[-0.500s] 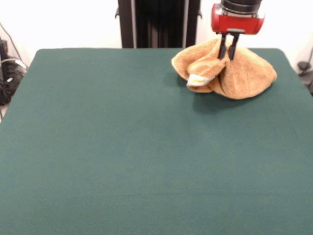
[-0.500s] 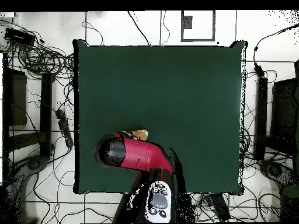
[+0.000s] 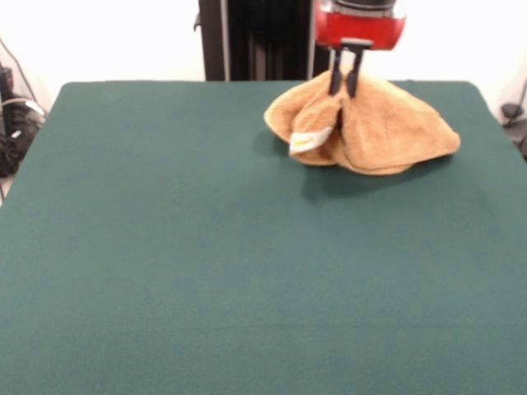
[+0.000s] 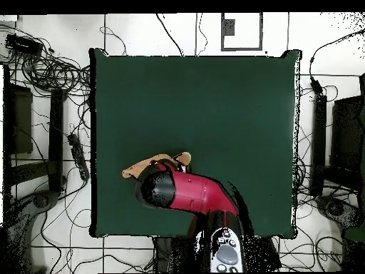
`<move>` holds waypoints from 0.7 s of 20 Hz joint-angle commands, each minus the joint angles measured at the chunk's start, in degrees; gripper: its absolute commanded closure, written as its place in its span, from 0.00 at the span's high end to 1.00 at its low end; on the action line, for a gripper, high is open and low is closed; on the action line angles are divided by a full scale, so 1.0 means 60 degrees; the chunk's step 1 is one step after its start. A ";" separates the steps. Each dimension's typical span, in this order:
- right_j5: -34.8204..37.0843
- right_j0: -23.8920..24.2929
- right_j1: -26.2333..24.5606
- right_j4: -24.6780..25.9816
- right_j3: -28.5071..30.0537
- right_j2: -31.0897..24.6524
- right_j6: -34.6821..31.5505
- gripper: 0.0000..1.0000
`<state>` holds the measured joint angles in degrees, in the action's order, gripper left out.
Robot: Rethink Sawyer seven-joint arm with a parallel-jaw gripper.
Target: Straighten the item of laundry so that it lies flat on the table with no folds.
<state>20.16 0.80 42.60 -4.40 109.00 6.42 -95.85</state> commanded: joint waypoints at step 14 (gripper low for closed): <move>-0.0009 0.1971 -0.0831 0.1820 -0.1112 -0.3116 0.0531 0.00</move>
<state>20.13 11.74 40.76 3.43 106.66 -2.15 -95.85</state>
